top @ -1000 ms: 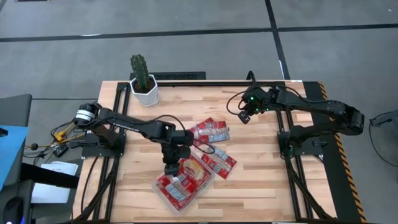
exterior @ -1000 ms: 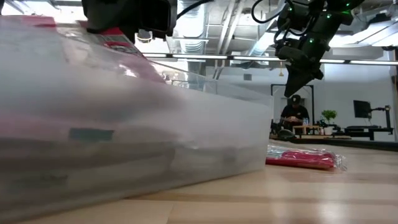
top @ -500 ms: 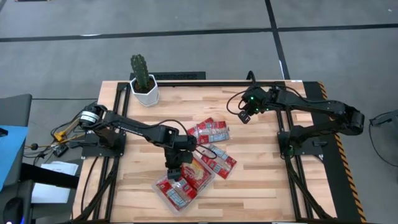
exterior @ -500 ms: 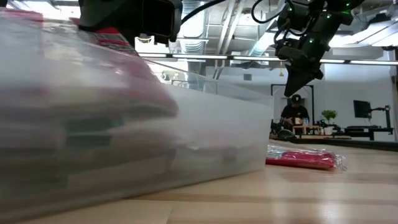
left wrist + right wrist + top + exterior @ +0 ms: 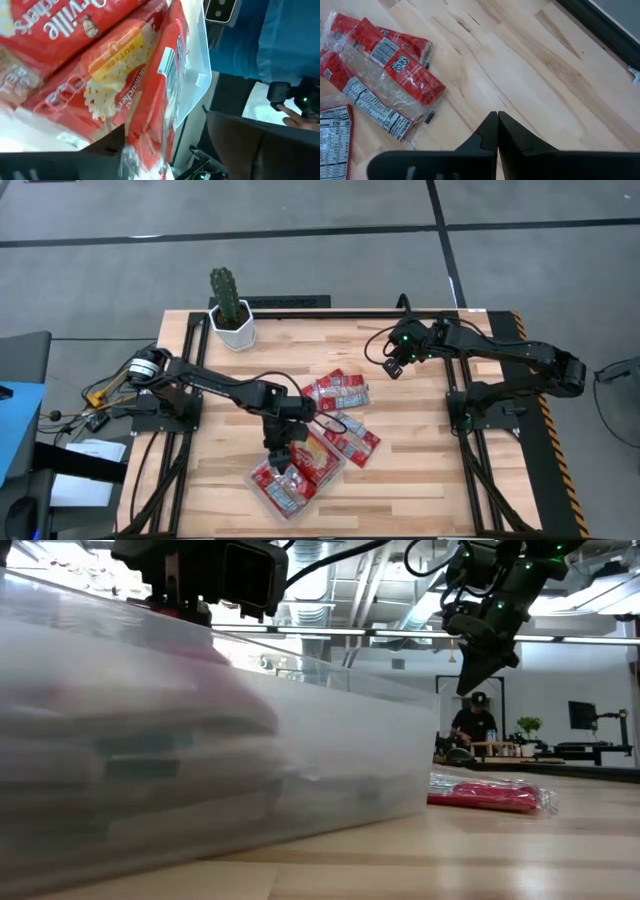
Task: Sort popcorn bags into baskets
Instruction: Put the red popcorn bag into the transparent bin
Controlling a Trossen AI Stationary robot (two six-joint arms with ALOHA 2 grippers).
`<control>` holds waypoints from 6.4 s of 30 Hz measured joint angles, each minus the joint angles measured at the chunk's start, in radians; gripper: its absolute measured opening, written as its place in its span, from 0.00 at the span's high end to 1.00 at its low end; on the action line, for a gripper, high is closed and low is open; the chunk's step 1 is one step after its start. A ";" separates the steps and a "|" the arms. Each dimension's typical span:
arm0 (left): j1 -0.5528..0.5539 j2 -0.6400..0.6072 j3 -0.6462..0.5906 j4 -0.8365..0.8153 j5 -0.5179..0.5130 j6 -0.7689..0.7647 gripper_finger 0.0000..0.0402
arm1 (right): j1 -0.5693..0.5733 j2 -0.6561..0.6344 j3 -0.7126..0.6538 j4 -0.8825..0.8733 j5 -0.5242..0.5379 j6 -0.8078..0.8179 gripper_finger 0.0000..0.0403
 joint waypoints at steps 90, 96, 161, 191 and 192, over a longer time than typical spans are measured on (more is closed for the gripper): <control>0.446 0.237 -0.001 0.499 -0.375 -0.436 0.71 | 0.096 0.444 -0.167 0.615 -0.260 0.199 0.92; 0.459 0.236 -0.001 0.510 -0.317 -0.390 0.97 | 0.077 0.405 -0.163 0.590 -0.262 0.188 0.95; 0.237 0.123 0.151 -0.078 -0.013 0.434 0.77 | -0.132 -0.051 -0.149 0.242 -0.207 0.014 0.94; 0.325 0.122 0.231 -0.219 0.106 0.296 0.34 | -0.132 -0.051 -0.149 0.242 -0.207 0.000 0.92; 0.328 0.122 0.243 -0.235 0.093 0.307 0.34 | -0.132 -0.051 -0.149 0.242 -0.207 0.000 0.91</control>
